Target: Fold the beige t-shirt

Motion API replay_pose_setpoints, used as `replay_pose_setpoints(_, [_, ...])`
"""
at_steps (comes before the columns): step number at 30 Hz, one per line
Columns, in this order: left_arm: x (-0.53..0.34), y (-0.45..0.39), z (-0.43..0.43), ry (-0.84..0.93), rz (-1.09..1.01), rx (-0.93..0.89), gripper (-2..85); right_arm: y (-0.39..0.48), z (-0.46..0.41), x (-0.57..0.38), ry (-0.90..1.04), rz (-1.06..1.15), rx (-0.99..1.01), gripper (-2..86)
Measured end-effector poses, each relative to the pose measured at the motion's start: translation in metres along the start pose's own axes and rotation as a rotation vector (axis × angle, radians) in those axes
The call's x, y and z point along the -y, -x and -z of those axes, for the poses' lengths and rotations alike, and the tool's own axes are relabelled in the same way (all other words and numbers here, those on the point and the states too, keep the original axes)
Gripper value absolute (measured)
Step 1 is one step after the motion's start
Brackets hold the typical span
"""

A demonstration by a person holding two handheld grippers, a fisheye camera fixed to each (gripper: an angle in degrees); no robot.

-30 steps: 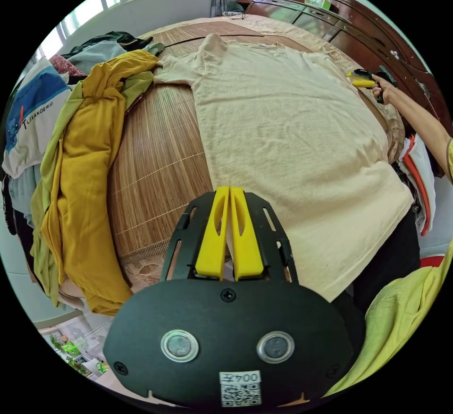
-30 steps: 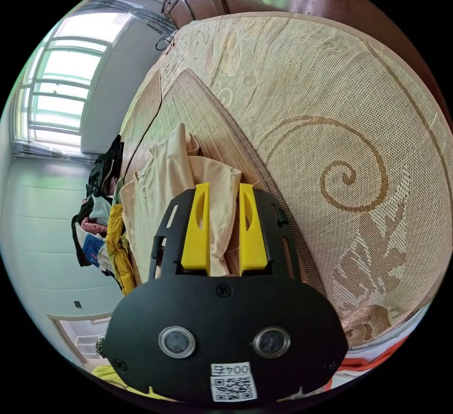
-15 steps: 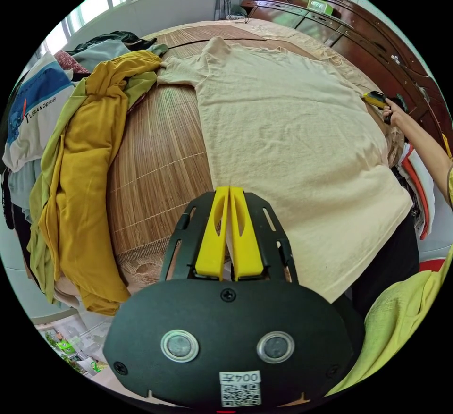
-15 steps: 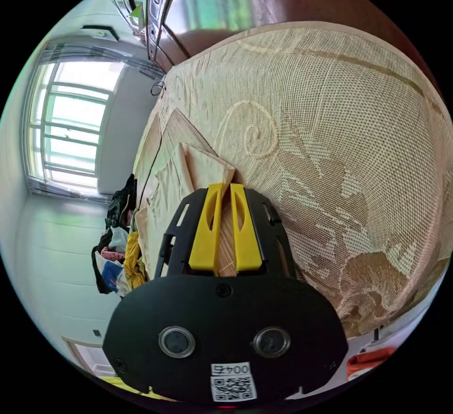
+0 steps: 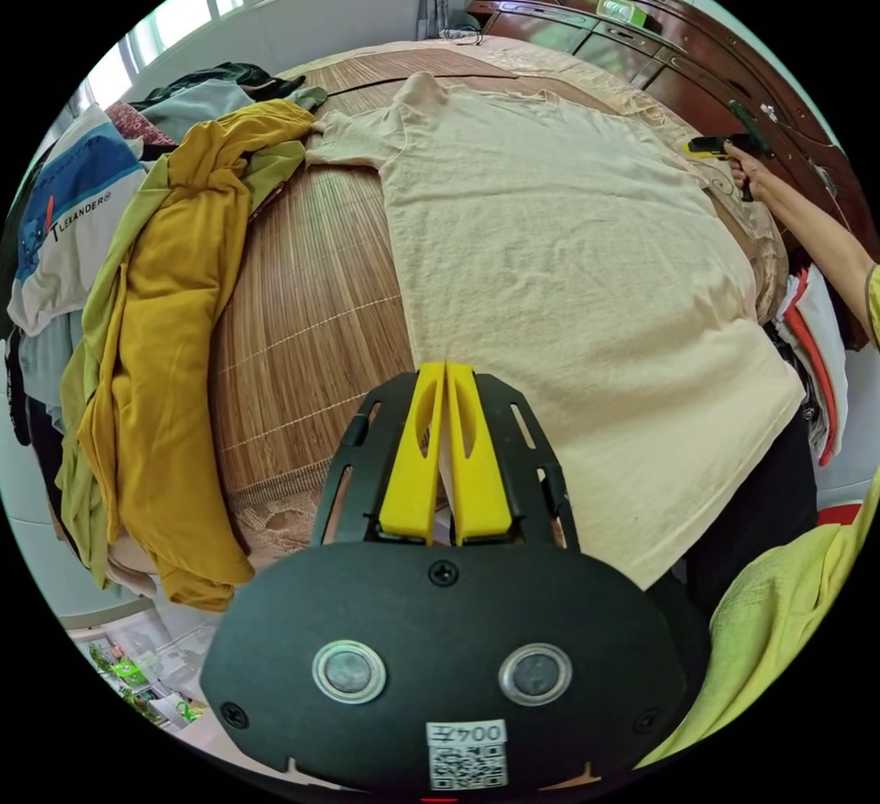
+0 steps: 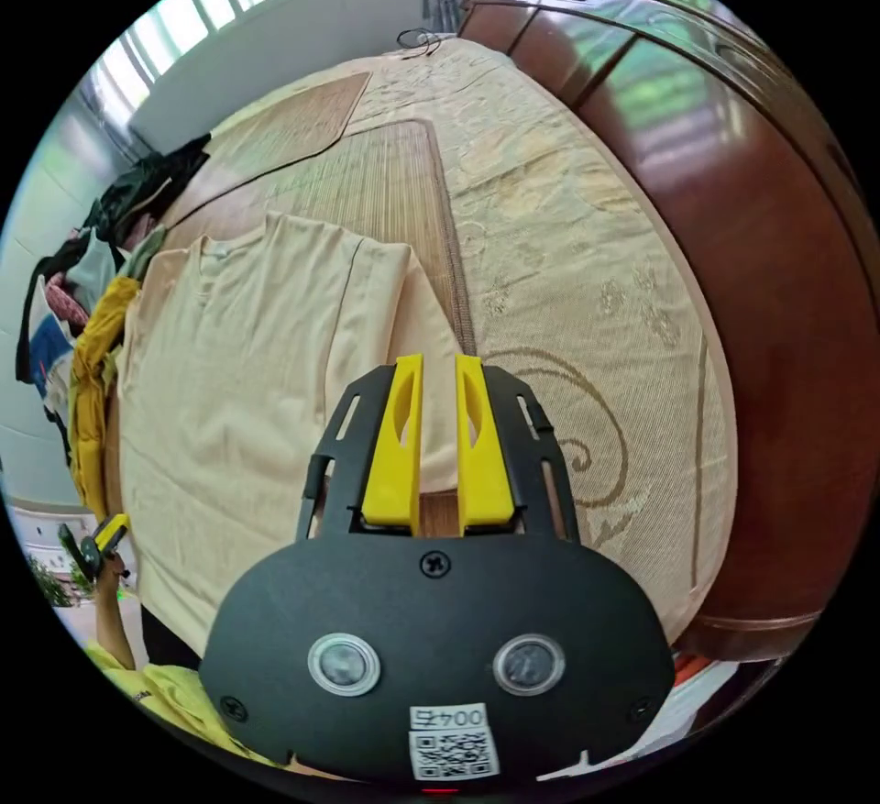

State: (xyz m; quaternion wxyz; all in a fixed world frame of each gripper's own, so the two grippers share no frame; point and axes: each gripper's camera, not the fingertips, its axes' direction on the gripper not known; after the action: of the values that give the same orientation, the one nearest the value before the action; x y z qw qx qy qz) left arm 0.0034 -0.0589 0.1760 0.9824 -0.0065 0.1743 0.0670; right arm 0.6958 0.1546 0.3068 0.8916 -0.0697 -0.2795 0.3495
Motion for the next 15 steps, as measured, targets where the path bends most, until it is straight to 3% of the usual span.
replay_pose_setpoints(3, [0.0,0.007,-0.003,-0.002,0.011,-0.014,0.3,0.018,-0.018,0.02,0.003,0.036,-0.081,6.1])
replay_pose_setpoints(7, [0.001,0.01,-0.006,-0.004,0.005,-0.002,0.3,0.028,-0.058,0.039,0.104,0.056,0.012,9.7])
replay_pose_setpoints(11, [0.001,0.016,-0.009,-0.011,0.012,0.002,0.2,0.036,-0.078,0.034,0.106,0.047,-0.113,3.7])
replay_pose_setpoints(15, [0.001,0.025,-0.014,-0.018,0.022,-0.008,0.3,0.007,-0.07,0.022,0.015,-0.162,-0.178,3.3])
